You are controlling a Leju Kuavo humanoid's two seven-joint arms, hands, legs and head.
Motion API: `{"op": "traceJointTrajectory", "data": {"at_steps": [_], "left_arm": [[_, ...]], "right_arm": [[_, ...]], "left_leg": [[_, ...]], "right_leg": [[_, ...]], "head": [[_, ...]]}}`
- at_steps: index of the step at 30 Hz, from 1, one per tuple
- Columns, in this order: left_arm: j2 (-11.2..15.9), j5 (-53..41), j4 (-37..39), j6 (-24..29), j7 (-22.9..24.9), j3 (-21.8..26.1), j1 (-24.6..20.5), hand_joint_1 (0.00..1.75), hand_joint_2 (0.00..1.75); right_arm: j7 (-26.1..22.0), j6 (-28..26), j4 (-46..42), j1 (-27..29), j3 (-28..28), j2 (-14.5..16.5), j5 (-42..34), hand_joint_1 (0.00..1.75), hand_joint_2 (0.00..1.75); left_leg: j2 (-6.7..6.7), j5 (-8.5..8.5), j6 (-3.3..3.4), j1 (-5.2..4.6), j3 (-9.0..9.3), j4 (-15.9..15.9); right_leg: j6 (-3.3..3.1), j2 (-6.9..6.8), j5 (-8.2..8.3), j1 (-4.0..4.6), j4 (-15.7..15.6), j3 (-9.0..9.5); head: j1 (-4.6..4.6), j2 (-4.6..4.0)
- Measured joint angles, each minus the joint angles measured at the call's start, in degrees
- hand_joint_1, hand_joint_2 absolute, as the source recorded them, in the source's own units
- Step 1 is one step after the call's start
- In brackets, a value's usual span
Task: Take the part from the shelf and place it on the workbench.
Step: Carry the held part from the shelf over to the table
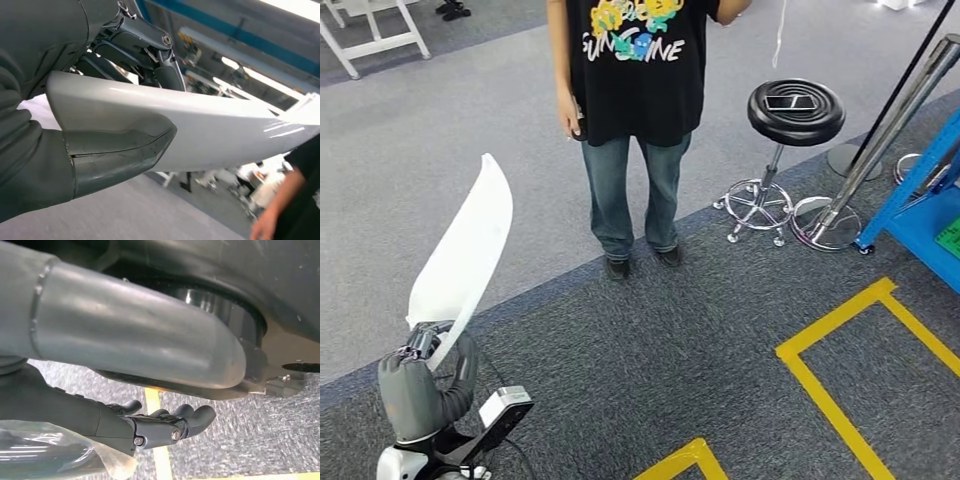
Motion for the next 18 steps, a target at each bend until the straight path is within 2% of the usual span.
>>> {"op": "traceJointTrajectory", "data": {"at_steps": [1,2,3,4,5,6,8,9,10,12,13,14,16,17,18], "left_arm": [[0.04,0.00,-0.03,-0.01,0.01,-0.03,-0.10,1.75,1.75],[0.07,0.00,-0.03,-0.01,0.05,-0.05,-0.14,1.75,1.75],[0.12,0.00,-0.03,-0.02,0.10,-0.06,-0.11,1.75,1.75],[0.20,0.00,-0.03,-0.02,0.14,-0.05,-0.06,1.75,1.75],[0.27,0.00,-0.03,-0.02,0.19,-0.05,-0.04,1.75,1.75],[0.32,0.00,-0.04,-0.02,0.19,-0.05,-0.03,1.75,1.75],[0.37,-0.01,-0.08,-0.02,0.17,-0.07,-0.15,1.75,1.75],[0.38,-0.01,-0.10,-0.02,0.14,-0.10,-0.24,1.75,1.75],[0.41,-0.01,-0.12,-0.01,0.11,-0.11,-0.29,1.75,1.75],[0.46,-0.01,-0.14,0.00,0.07,-0.11,-0.23,1.75,1.75],[0.47,0.00,-0.16,0.01,0.07,-0.10,-0.20,1.75,1.75],[0.46,0.00,-0.20,0.02,0.07,-0.10,-0.24,1.75,1.75],[0.43,-0.02,-0.26,0.03,0.06,-0.18,-0.38,1.75,1.75],[0.43,-0.01,-0.27,0.02,0.05,-0.22,-0.42,1.75,1.75],[0.43,0.00,-0.26,0.02,0.04,-0.26,-0.42,1.75,1.75]], "right_arm": [[0.05,0.01,0.01,0.11,0.00,-0.01,-0.02,0.00,0.00],[0.12,0.02,0.01,0.19,0.00,-0.03,-0.03,0.00,0.00],[0.18,0.03,0.02,0.21,0.00,-0.04,-0.04,0.00,0.00],[0.22,0.03,0.02,0.20,0.00,-0.05,-0.05,0.00,0.00],[0.26,0.04,0.02,0.18,0.00,-0.06,-0.05,0.00,0.00],[0.29,0.04,0.02,0.15,0.00,-0.06,-0.06,0.00,0.00],[0.33,0.04,0.02,0.15,0.00,-0.07,-0.09,0.00,0.00],[0.36,0.04,0.02,0.17,0.00,-0.07,-0.11,0.00,0.00],[0.38,0.05,0.02,0.18,0.00,-0.07,-0.14,0.00,0.00],[0.42,0.06,0.02,0.08,0.00,-0.08,-0.17,0.00,0.00],[0.43,0.06,0.02,0.01,0.00,-0.08,-0.18,0.00,0.00],[0.43,0.06,0.02,-0.03,0.00,-0.09,-0.18,0.00,0.00],[0.36,0.08,0.02,-0.02,0.02,-0.14,-0.17,0.00,0.00],[0.25,0.10,0.02,-0.08,0.03,-0.16,-0.17,0.00,0.00],[0.13,0.11,0.02,-0.20,0.04,-0.19,-0.16,0.00,0.00]], "left_leg": [[1.33,-1.80,-0.19,0.01,-1.69,3.63],[1.89,-3.29,-0.36,0.11,-3.37,7.26],[2.17,-3.96,-0.46,0.20,-4.47,9.72],[2.33,-3.58,-0.51,0.26,-4.61,10.25],[2.54,-2.22,-0.47,0.29,-3.63,8.58],[3.16,-0.27,-0.32,0.25,-1.70,5.11],[5.95,1.93,0.25,-0.29,2.16,-2.01],[7.05,2.16,0.57,-0.59,3.18,-4.06],[7.53,1.85,0.87,-0.89,3.46,-4.82],[6.30,1.93,1.51,-0.91,3.34,-5.20],[5.60,2.06,1.86,-0.80,3.38,-5.40],[4.94,2.23,2.23,-0.63,3.41,-5.62],[3.64,2.40,2.73,-0.41,3.42,-5.79],[2.93,2.41,2.86,-0.40,3.41,-5.78],[2.17,2.40,2.89,-0.41,3.45,-5.77]], "right_leg": [[-0.20,-0.98,-0.10,0.13,-0.02,0.08],[-0.34,-1.99,-0.20,0.25,-0.01,0.13],[-0.43,-2.97,-0.31,0.34,-0.01,0.19],[-0.46,-3.88,-0.42,0.41,0.00,0.26],[-0.45,-4.72,-0.55,0.44,0.00,0.41],[-0.37,-5.46,-0.73,0.47,0.00,0.64],[0.09,-6.66,-1.21,0.70,0.06,0.94],[0.38,-7.25,-1.45,0.85,0.09,1.06],[0.69,-7.87,-1.64,0.96,0.08,1.16],[1.24,-8.87,-2.01,0.92,0.04,1.46],[1.50,-8.16,-2.55,0.83,0.49,1.34],[1.73,-6.76,-3.54,0.74,1.90,0.71],[1.99,-3.25,-6.73,0.63,8.35,-2.46],[2.06,-2.37,-8.21,0.62,12.38,-4.57],[2.11,-2.00,-8.91,0.62,15.45,-6.30]], "head": [[-0.13,0.00],[-0.14,0.00],[-0.14,0.00],[-0.14,0.00],[-0.15,0.00],[-0.15,0.00],[-0.16,0.00],[-0.13,0.00],[-0.12,0.01],[-0.07,0.01],[-0.02,0.01],[0.12,0.01],[0.50,0.01],[0.62,0.01],[0.66,0.02]]}}
